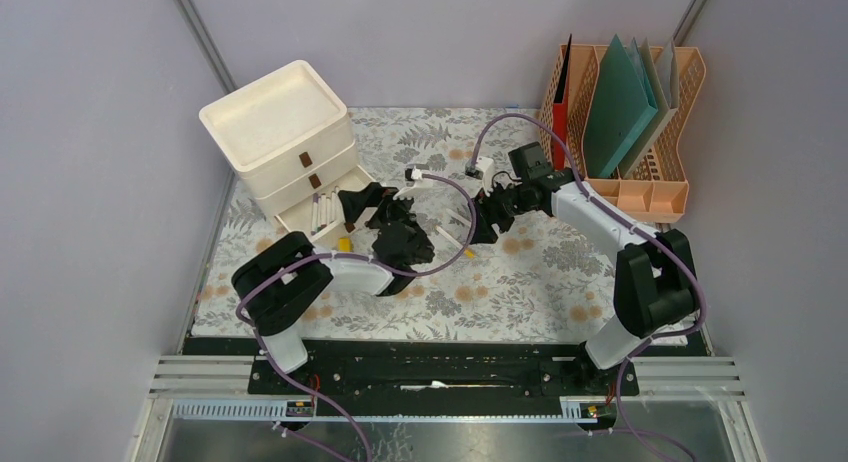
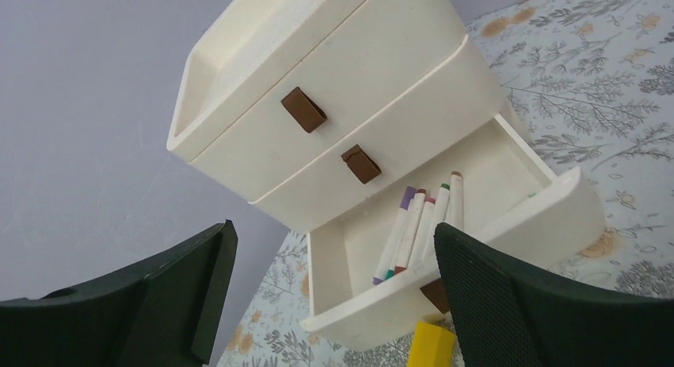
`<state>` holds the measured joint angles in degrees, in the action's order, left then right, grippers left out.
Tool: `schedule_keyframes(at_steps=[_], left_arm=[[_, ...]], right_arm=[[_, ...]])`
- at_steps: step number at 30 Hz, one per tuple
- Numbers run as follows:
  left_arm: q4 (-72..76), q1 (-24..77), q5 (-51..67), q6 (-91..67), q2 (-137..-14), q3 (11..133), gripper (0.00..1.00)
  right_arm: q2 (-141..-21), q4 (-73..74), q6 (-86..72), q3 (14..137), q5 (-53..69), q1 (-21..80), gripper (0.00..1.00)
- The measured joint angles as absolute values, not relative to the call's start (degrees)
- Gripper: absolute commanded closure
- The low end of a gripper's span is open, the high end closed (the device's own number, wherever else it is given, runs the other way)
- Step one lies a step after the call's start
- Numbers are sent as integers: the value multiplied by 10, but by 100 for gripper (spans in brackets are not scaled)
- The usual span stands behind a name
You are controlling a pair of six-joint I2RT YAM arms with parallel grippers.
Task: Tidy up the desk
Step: Place the stationery in the drawer, then pick up the stationery from the center of the board.
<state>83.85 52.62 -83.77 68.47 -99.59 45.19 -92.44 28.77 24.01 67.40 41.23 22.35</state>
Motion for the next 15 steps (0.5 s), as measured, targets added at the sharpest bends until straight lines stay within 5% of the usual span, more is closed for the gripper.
schedule_keyframes(at_steps=[15], left_arm=[[842,565,-858,650,-1086,544,1]], right_arm=[[-951,262,221,669,381,199,28]])
